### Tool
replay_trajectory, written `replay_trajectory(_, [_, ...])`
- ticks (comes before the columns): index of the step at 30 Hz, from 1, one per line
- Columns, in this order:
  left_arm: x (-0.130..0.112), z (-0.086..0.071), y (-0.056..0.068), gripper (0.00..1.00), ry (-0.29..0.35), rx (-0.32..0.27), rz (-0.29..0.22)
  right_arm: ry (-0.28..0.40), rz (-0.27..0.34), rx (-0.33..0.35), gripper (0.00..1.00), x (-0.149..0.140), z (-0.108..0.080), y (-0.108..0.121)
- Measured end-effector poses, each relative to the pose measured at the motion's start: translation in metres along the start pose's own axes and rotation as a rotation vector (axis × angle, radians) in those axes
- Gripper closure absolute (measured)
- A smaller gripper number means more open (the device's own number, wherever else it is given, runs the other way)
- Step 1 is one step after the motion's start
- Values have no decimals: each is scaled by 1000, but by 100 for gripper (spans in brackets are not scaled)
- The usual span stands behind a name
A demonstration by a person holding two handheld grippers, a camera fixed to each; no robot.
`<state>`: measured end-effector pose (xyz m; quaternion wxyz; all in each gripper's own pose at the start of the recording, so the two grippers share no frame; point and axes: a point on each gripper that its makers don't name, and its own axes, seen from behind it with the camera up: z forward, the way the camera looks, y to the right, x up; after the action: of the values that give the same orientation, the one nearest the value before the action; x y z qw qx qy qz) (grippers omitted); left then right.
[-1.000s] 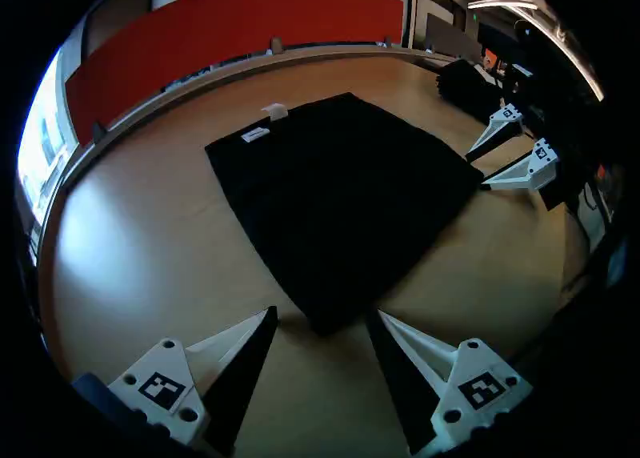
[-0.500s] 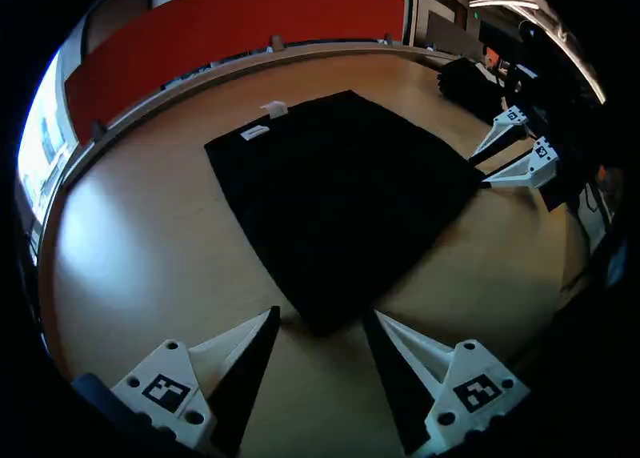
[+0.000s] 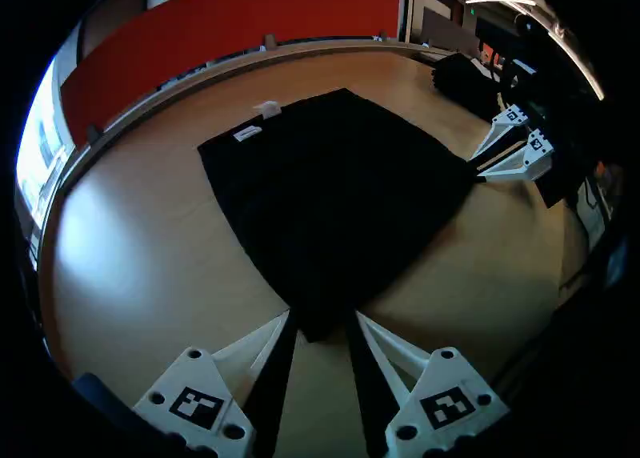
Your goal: Fold towel
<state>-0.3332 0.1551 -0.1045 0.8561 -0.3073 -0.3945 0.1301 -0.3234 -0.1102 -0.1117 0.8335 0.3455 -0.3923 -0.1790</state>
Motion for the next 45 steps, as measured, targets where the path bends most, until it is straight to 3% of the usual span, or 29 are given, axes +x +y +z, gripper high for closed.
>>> replay_trajectory(5, [1, 1, -1, 80, -5, 16, -10, -2, 25, -1, 81, -2, -2, -2])
replay_trajectory(19, [7, -4, -1, 84, -13, 37, -41, 30, 40, -23, 83, 7, -12, -2])
replay_trajectory(30, [36, -34, -6, 84, 27, 65, -99, 95, 41, -44, 83, 35, -40, 4])
replay_trajectory(45, [69, -82, 1, 84, 69, 60, -154, 138, 39, -50, 83, 62, -85, 3])
